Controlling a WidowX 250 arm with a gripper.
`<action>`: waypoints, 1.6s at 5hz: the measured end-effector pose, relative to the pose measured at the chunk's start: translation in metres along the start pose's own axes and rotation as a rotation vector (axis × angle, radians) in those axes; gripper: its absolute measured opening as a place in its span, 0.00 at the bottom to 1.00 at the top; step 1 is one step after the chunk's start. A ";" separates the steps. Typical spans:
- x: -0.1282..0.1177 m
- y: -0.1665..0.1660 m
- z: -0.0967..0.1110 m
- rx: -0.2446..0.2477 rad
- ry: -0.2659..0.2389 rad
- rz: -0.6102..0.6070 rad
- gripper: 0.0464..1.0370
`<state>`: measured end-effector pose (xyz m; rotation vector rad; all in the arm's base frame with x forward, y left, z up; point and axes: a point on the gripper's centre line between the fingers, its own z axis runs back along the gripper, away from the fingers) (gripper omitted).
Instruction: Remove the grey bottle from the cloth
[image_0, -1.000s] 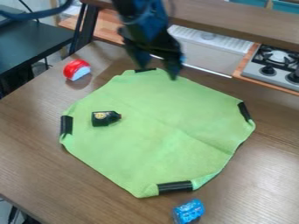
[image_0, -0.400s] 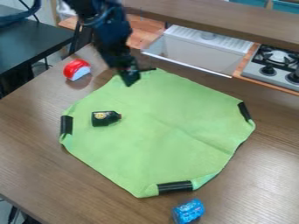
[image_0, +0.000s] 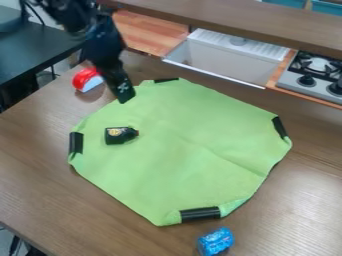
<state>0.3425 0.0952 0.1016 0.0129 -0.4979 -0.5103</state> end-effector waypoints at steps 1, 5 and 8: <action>-0.012 0.009 -0.008 -0.006 -0.001 -0.024 0.96; -0.034 0.005 -0.034 -0.032 0.028 -0.142 0.96; -0.031 -0.017 -0.056 0.003 0.049 -0.166 0.96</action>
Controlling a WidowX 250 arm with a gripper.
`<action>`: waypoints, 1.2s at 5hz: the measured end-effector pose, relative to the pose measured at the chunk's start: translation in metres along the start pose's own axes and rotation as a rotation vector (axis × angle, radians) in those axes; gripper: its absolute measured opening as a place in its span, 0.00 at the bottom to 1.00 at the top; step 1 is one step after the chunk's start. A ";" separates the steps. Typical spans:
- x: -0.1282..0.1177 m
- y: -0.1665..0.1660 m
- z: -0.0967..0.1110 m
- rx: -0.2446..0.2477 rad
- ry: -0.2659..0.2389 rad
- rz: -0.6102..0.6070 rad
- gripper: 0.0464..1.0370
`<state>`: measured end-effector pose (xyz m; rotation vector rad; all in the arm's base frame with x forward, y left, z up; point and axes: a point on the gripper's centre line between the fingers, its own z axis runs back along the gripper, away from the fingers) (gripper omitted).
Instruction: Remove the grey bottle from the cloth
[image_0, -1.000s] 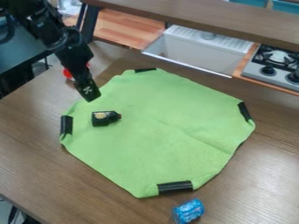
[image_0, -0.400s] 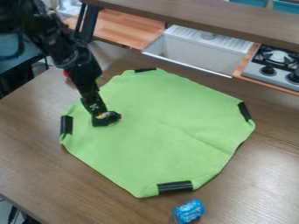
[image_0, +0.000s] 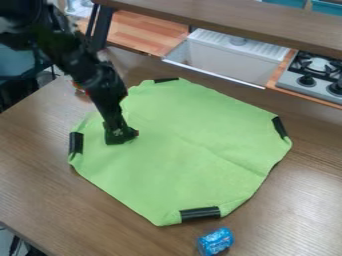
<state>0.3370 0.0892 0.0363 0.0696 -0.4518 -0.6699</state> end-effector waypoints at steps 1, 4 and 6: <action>0.001 -0.002 -0.003 0.002 0.007 0.000 0.96; -0.002 -0.007 -0.017 -0.003 0.032 0.015 0.62; -0.003 -0.009 -0.017 -0.021 0.033 0.023 0.47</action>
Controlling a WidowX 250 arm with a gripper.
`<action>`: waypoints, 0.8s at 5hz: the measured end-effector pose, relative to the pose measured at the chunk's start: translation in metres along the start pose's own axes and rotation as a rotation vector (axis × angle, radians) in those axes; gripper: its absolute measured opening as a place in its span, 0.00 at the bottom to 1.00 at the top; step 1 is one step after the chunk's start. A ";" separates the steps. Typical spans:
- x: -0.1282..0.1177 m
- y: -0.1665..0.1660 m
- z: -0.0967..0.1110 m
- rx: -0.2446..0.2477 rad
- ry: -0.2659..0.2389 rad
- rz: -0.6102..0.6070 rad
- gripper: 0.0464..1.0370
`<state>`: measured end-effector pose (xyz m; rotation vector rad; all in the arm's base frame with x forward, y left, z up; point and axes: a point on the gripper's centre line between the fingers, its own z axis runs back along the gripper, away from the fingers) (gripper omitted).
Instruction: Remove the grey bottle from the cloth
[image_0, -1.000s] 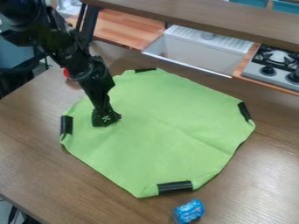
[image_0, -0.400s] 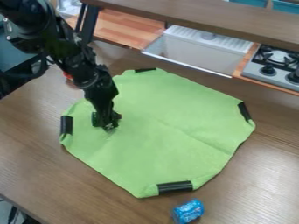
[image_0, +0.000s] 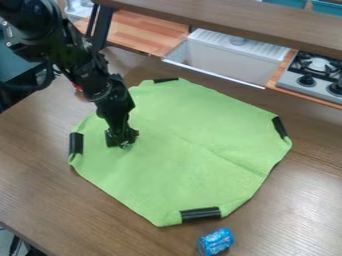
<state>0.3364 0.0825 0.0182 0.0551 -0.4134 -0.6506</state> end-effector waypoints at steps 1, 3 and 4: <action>0.001 0.006 0.004 -0.008 0.001 0.057 0.47; -0.005 0.031 0.025 -0.029 -0.047 0.248 0.47; -0.024 0.047 0.036 -0.023 -0.043 0.374 0.47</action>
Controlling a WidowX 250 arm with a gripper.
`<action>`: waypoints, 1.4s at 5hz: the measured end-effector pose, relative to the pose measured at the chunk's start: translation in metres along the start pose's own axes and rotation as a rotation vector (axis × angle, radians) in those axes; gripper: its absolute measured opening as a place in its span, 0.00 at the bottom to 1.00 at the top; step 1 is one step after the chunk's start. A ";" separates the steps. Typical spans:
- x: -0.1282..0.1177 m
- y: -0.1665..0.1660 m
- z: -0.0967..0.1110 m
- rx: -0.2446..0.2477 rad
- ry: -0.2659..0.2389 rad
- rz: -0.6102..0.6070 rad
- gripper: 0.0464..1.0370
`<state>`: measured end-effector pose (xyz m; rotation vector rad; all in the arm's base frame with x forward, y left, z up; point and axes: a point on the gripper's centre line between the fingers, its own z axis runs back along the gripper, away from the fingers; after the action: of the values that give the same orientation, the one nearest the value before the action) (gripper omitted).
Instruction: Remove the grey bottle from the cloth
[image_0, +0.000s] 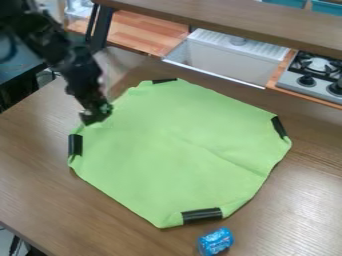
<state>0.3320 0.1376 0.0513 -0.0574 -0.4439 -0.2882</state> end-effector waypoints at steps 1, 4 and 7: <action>-0.014 0.022 0.018 0.054 -0.004 0.111 0.47; -0.073 0.061 0.032 0.181 0.069 0.360 0.47; -0.092 0.054 0.004 0.221 0.025 0.552 0.94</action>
<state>0.2662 0.2137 0.0152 0.0400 -0.4162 0.3032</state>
